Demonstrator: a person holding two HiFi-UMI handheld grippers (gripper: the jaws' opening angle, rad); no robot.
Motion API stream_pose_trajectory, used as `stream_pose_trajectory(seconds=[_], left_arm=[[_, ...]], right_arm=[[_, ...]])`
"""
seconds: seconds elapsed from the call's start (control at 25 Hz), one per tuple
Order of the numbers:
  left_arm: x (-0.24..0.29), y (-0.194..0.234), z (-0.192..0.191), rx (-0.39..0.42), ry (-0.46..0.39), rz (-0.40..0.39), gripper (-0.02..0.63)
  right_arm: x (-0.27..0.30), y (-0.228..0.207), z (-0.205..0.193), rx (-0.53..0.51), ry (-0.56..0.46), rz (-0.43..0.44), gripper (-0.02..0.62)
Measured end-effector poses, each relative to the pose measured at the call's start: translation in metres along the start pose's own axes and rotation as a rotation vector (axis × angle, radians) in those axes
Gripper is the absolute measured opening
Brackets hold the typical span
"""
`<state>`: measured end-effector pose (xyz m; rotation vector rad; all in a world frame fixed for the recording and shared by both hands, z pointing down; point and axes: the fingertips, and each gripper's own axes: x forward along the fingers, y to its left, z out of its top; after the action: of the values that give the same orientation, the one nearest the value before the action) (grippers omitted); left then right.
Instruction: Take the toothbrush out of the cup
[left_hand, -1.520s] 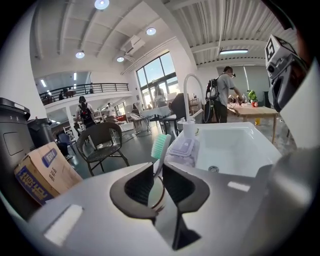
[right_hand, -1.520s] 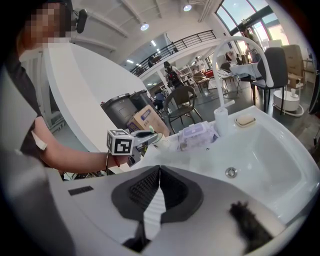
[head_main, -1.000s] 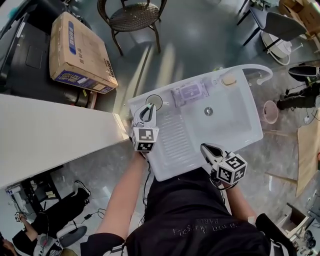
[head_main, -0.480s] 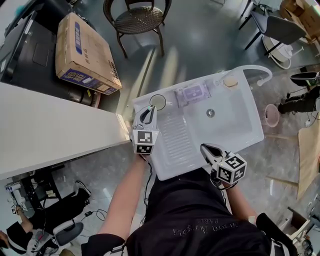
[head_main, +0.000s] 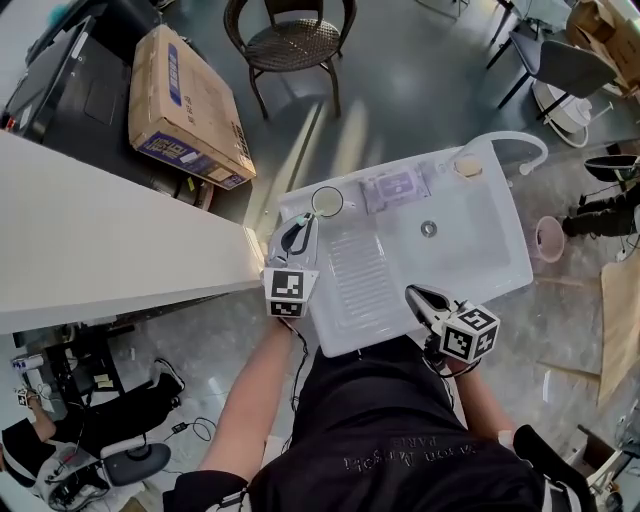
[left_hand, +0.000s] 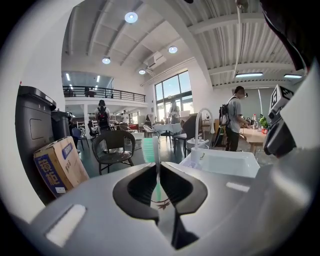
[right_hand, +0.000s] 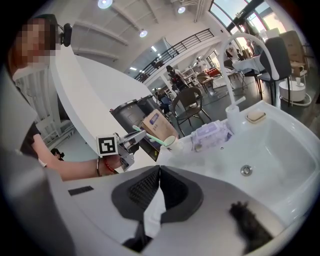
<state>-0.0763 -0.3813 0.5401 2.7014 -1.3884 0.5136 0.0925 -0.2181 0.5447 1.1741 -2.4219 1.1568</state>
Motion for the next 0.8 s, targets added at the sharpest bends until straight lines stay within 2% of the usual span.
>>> stream_pose_trajectory(seconds=[0.8], left_arm=[[-0.079,-0.022,0.057,-0.002,-0.116,-0.008,0.031]], right_arm=[[0.016,0.027,-0.007,-0.118,0.058,0.037,0.012]])
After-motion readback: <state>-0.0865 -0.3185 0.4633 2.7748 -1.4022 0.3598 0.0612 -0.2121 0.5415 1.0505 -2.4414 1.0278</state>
